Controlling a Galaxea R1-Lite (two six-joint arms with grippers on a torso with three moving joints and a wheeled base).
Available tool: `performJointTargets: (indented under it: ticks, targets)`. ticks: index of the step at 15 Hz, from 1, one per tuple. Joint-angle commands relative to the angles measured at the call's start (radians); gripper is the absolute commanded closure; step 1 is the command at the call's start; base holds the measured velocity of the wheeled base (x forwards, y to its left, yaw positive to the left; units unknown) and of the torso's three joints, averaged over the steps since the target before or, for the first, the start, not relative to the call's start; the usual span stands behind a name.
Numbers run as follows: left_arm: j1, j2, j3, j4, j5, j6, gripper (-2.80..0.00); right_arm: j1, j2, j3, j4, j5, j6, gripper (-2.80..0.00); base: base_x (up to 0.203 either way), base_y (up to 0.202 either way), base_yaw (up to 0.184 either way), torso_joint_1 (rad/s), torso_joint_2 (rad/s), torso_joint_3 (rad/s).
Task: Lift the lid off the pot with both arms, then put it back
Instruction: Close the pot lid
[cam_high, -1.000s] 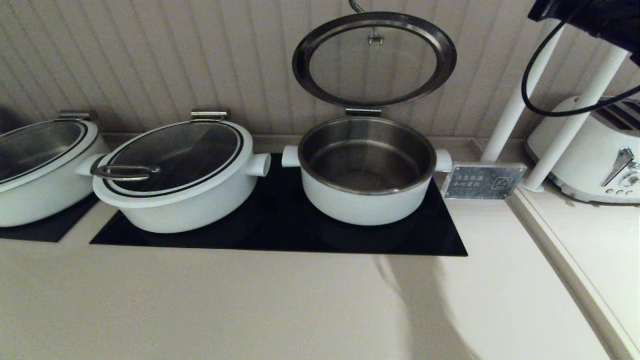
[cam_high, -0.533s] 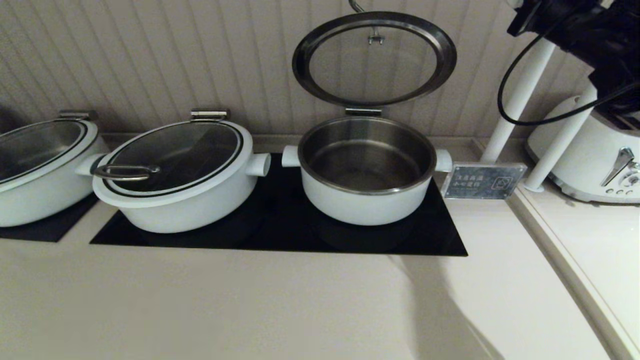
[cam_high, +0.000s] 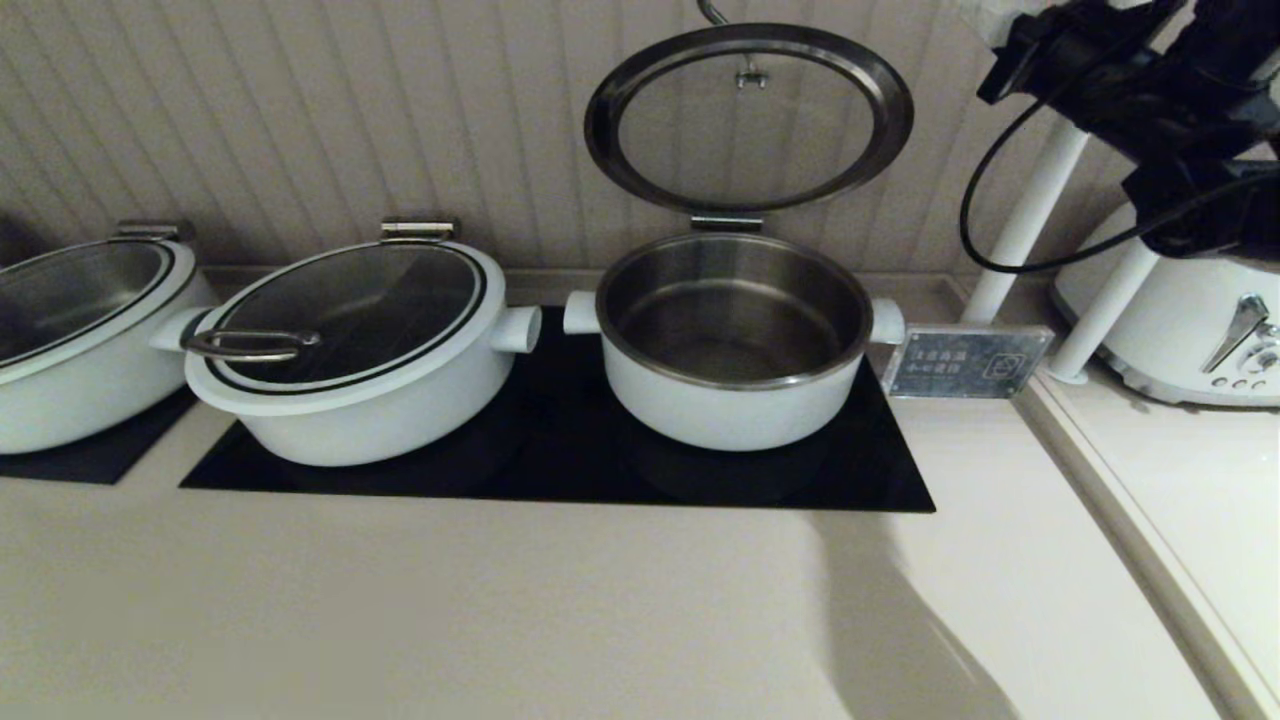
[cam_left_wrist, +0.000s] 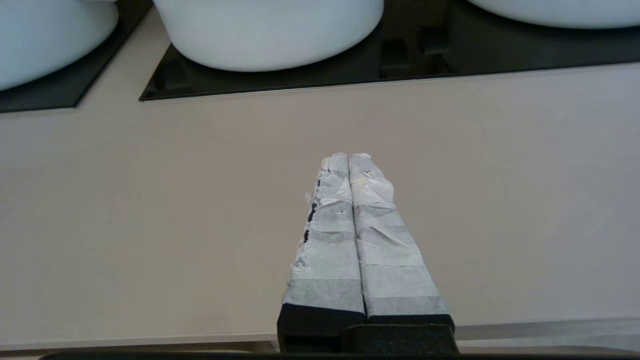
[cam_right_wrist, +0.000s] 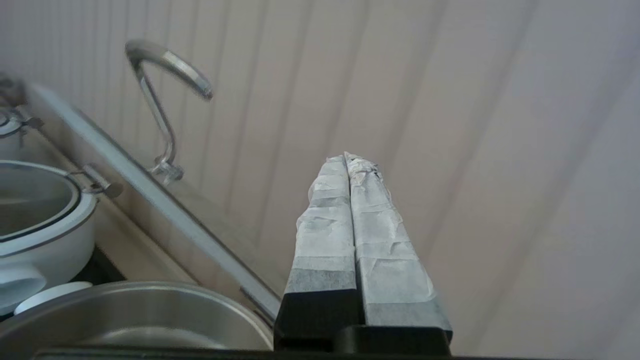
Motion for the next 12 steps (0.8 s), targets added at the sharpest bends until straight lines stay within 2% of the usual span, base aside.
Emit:
performJointTargets:
  ticks: [1,4,12]
  targets:
    - [0.000,0.001,0.000,-0.003,0.000,-0.003,0.00,0.015,0.025,-0.001,-0.015,0.003,-0.006,0.00,0.000,0.000,0.000,0.000,0.00,0.000]
    - [0.000,0.001,0.000,0.000,0.000,-0.004,0.00,0.034,0.058,0.000,-0.077,0.001,-0.008,0.00,0.000,0.000,0.000,0.000,0.00,0.000]
    - [0.000,0.001,0.000,0.000,0.000,-0.004,0.00,0.072,0.091,0.000,-0.099,0.003,-0.029,0.00,0.000,0.000,0.000,0.000,0.00,0.000]
